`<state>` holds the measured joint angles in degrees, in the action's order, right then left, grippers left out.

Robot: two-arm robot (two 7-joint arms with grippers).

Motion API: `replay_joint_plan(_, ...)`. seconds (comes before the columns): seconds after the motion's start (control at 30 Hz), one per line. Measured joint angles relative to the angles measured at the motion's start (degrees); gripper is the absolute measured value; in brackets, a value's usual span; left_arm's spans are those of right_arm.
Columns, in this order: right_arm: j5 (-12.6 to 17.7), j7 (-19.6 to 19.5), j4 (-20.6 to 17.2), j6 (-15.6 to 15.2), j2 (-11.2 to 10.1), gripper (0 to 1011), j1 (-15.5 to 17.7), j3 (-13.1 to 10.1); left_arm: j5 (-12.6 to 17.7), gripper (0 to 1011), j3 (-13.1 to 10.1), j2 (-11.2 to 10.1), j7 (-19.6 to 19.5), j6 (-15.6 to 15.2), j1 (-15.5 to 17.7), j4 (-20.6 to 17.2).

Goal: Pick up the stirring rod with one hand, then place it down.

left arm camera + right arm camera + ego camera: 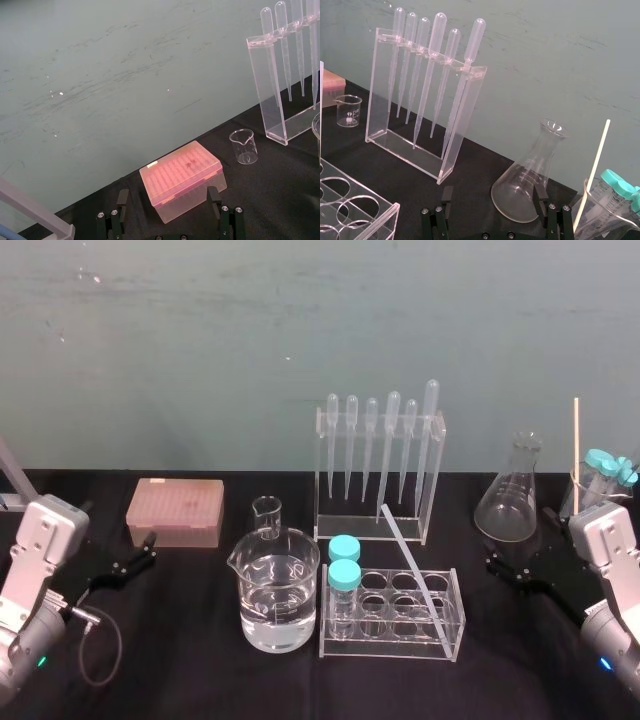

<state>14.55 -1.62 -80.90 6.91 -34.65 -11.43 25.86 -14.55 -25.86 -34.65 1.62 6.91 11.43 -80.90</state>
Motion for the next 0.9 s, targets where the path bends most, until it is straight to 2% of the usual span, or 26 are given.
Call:
replay_joint_plan(0.23, -1.07, -1.03, -0.70, -0.34, -0.03, 1003, 0.59, -1.01, 0.00, 1000, 0.00, 0.00, 0.00, 0.00, 0.00, 0.00)
replay_joint_plan(0.37, -3.00, -2.82, -2.14, 1.42, -0.04, 1003, 1.41, -1.98, 0.00, 1000, 0.00, 0.00, 0.00, 0.00, 0.00, 0.00)
replay_joint_plan(0.47, -7.67, -5.65, -3.67, 3.73, -0.10, 1003, 1.68, -1.83, 0.00, 1000, 0.00, 0.00, 0.00, 0.00, 0.00, 0.00)
replay_joint_plan(0.5, -10.10, -6.54, -4.25, 4.54, -0.14, 1003, 1.56, -1.42, 0.00, 1000, 0.00, 0.00, 0.00, 0.00, 0.00, 0.00)
replay_joint_plan(0.53, -10.94, -6.69, -4.50, 4.88, -0.15, 1003, 1.44, -1.21, 0.00, 1000, 0.00, 0.00, 0.00, 0.00, 0.00, 0.00)
replay_joint_plan(0.6, -12.13, -6.60, -4.93, 5.58, -0.15, 1003, 1.12, -0.77, 0.00, 1000, 0.00, 0.00, 0.00, 0.00, 0.00, 0.00)
replay_joint_plan(0.8, -14.44, -2.93, -5.57, 8.53, 0.20, 1003, -0.50, 1.26, 0.00, 1000, 0.00, 0.00, 0.00, 0.00, 0.00, 0.00)
replay_joint_plan(0.9, -16.02, -1.69, -5.57, 10.92, 0.70, 1003, -1.28, 2.25, 0.00, 1000, 0.00, 0.00, 0.00, 0.00, 0.00, 0.00)
